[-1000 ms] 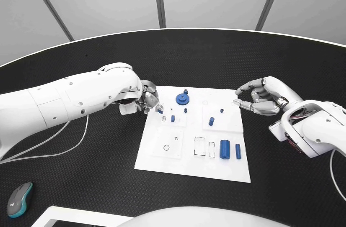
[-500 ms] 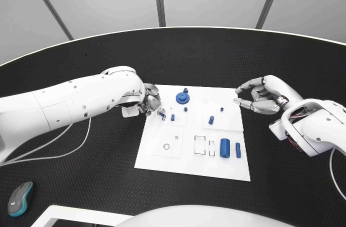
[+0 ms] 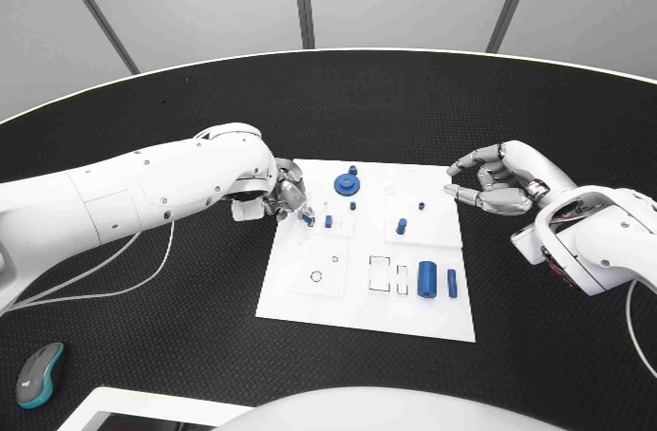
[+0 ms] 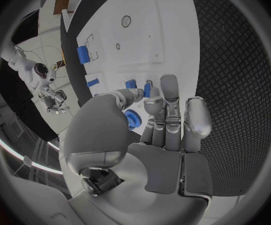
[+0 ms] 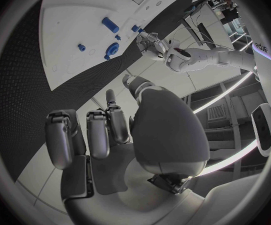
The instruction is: Assemble the parts on the task board
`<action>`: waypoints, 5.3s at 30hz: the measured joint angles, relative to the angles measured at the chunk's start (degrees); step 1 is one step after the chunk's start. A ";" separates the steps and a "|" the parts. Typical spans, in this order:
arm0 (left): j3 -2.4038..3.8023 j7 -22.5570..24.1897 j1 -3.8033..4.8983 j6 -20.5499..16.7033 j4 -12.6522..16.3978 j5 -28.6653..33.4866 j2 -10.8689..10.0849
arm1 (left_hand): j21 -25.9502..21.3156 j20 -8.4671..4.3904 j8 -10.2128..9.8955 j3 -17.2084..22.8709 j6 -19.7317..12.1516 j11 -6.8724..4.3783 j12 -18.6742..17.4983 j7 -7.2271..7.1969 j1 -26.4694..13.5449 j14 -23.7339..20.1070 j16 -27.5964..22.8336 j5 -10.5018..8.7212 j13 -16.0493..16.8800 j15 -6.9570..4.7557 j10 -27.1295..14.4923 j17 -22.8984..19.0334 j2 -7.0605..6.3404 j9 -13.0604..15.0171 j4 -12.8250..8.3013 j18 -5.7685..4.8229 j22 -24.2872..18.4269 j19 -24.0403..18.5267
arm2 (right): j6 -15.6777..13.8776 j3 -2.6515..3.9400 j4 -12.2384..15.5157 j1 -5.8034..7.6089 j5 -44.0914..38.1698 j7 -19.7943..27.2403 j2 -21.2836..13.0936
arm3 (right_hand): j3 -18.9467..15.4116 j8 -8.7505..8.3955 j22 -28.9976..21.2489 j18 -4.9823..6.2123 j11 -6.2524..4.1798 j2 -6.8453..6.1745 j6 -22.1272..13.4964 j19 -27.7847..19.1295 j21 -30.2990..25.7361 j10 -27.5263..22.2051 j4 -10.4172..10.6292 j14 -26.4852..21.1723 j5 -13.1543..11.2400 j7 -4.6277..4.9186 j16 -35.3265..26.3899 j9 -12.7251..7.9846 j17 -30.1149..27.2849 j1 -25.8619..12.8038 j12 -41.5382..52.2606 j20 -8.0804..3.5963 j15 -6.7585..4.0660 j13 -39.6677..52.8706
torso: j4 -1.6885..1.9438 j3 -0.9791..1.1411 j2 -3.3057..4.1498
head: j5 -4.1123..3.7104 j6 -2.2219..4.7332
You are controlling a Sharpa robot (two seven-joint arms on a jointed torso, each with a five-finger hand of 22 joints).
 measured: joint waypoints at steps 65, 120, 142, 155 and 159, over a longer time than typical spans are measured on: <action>-0.03 -1.03 -0.35 0.91 -1.24 -1.97 1.51 | 0.00 0.00 -0.10 0.01 0.20 -0.07 0.00 -0.18 -0.17 0.00 0.00 0.05 -0.15 0.00 0.09 -0.02 -0.05 -0.03 0.00 0.00 -0.03 0.00 | 0.27 0.00 -0.25 0.01 0.00 -0.02 0.18 | 0.16 0.23 0.02 0.00 0.00 0.00 0.00 0.00 0.00 0.00 0.16 0.00 0.22 0.00 0.00 0.00 0.03 0.00 0.00 0.00 0.00 0.02 | 0.02 -0.01 -0.04 | -0.19 -0.96; -0.08 -2.92 -0.59 3.84 -3.50 -2.00 4.23 | 0.00 -0.20 0.50 -0.15 0.43 0.11 0.00 0.00 -0.50 0.00 0.00 0.25 -0.04 0.01 0.49 -0.03 0.14 0.12 -0.17 0.00 0.15 0.19 | 0.39 0.01 0.30 0.01 0.00 -0.08 -0.17 | 0.16 0.23 0.01 0.00 0.00 0.00 0.00 0.00 0.00 0.00 0.16 0.00 0.21 0.00 0.00 0.00 0.00 0.00 0.00 0.00 0.00 -0.01 | -0.03 0.05 0.01 | -0.64 -1.96; -0.09 -3.24 -0.69 2.90 -4.63 -1.33 4.65 | 0.00 -0.20 0.29 0.70 1.10 -0.64 0.00 -0.59 -6.36 0.00 0.00 -0.43 -0.97 -0.42 0.61 0.12 -1.11 0.40 -3.83 0.00 -0.08 0.19 | 0.12 0.01 0.49 0.01 0.00 -0.06 -0.39 | 0.16 0.23 0.00 0.00 0.00 0.00 0.00 0.00 0.00 0.00 0.16 0.19 0.45 0.00 -0.21 -0.05 -0.01 0.00 0.00 0.00 -0.19 -0.02 | 0.02 0.04 -0.10 | -0.95 -1.86; -0.10 -3.19 -0.70 2.58 -4.96 -1.19 4.41 | -0.30 0.01 -0.67 -14.40 1.75 -0.91 0.26 -1.15 -9.96 -0.01 0.00 -1.57 -0.92 -0.42 0.50 0.48 -3.21 -1.33 4.73 0.00 0.05 0.39 | 0.13 0.01 0.45 0.01 0.00 -0.20 -0.50 | 0.16 0.23 0.00 0.00 0.00 0.00 0.00 0.00 0.00 0.00 0.16 0.19 0.45 0.00 -0.20 -0.12 -0.01 0.00 0.00 0.00 -0.19 -0.03 | 0.06 0.03 -0.09 | -1.02 -1.80; -0.10 -3.16 -0.70 1.90 -5.00 -1.19 4.39 | -0.30 -0.18 -0.89 -16.34 1.95 -0.91 0.26 -1.35 -9.96 -0.01 0.00 -2.25 -0.91 -0.42 0.50 0.54 -3.21 -1.46 6.06 0.01 0.19 0.58 | 0.11 0.01 0.41 0.01 0.00 -0.19 -0.48 | 0.16 0.23 0.00 0.00 0.00 0.00 0.00 0.00 0.00 0.00 0.16 0.19 0.45 0.00 -0.20 -0.12 -0.01 0.00 0.00 0.00 -0.19 -0.03 | 0.04 0.02 -0.09 | -1.01 -1.79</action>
